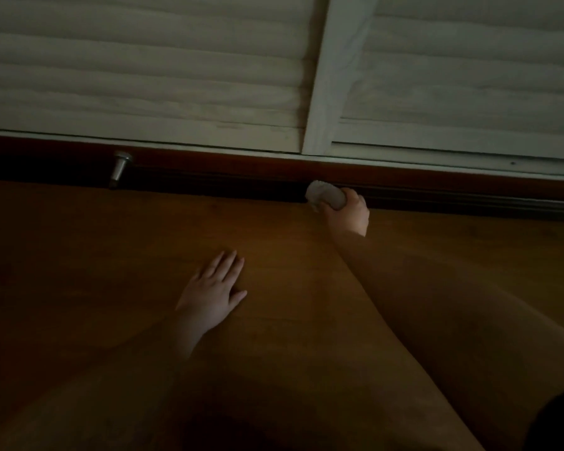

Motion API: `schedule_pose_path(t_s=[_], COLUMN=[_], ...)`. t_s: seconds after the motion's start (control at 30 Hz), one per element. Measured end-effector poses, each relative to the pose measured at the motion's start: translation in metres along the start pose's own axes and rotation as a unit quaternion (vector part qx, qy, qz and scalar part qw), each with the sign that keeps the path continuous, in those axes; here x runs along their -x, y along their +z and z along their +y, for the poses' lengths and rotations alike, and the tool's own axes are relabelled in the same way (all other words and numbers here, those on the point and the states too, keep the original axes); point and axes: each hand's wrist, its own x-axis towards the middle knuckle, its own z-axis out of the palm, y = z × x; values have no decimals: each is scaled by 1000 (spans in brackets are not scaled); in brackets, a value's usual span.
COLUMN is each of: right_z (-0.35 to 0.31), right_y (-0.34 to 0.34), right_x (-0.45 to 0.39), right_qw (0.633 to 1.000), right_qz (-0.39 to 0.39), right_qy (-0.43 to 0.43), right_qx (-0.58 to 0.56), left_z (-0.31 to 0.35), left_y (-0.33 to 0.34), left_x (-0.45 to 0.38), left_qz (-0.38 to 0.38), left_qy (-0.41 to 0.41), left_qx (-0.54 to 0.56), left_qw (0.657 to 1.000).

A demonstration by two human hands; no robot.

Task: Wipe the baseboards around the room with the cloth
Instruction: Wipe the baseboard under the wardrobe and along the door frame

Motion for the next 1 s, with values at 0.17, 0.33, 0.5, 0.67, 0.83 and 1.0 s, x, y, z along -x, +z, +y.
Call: schedule_pose_path(t_s=[0.17,0.33,0.5,0.67,0.83,1.0], right_z=[44,71,66,38,7,-20], right_y=[-65,-113,-116,-95,-45,3], right_x=[-21,-32,-32,-34,-12,6], right_qw=[990,986,975,974,983,991], right_qz=[62,91,151,125,100,95], right_qy=[122,128,138,138,83,56], right_qx=[19,64,86,128,130,73], left_z=[33,44,43,37,7,-24], left_y=[-10,-17,-22,-19,-9,-6], left_x=[-25,-39,-47,-37,-24,-13], left_qz=[-8,-34,-50,-34,-36,-22], left_qy=[38,34,28,2,-15,-59], left_qx=[-3,3,17,28,30,23], left_qw=[999,999,998,999,999,998])
